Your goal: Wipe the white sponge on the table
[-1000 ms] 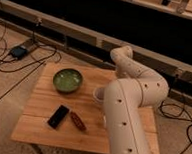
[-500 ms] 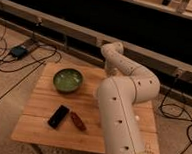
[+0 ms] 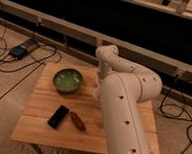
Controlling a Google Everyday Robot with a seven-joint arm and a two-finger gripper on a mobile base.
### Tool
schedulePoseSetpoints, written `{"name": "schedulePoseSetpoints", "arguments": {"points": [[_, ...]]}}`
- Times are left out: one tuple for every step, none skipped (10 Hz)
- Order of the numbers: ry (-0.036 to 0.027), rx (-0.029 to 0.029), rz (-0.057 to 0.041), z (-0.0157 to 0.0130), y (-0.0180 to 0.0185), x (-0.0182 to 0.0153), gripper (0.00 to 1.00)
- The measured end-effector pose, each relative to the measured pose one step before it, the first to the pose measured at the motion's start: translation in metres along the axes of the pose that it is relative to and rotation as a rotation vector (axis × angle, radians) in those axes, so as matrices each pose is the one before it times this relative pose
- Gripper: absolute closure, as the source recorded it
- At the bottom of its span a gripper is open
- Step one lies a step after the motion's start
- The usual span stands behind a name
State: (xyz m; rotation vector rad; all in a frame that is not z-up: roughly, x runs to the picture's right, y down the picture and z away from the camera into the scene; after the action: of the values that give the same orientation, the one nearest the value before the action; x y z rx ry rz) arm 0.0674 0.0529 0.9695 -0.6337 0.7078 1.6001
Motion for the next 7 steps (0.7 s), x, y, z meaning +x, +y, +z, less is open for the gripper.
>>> {"name": "schedulePoseSetpoints", "arguments": {"points": [[0.02726, -0.00056, 0.0123, 0.00329, -0.00984, 0.01405, 1.0], [0.01847, 0.0078, 0.02816, 0.00253, -0.01569, 0.01085, 1.0], [0.01239, 0.01495, 0.0325, 0.00289, -0.01929, 0.00786, 1.0], [0.00748, 0.01708, 0.03868, 0.00265, -0.02139, 0.00484, 1.0], [0.00371, 0.013, 0.03809, 0.0021, -0.01868, 0.00187, 1.0], [0.00151, 0.01442, 0.04305, 0.0021, -0.02068, -0.00007, 1.0], [-0.00195, 0.01583, 0.05216, 0.00175, -0.02401, -0.00285, 1.0]]}}
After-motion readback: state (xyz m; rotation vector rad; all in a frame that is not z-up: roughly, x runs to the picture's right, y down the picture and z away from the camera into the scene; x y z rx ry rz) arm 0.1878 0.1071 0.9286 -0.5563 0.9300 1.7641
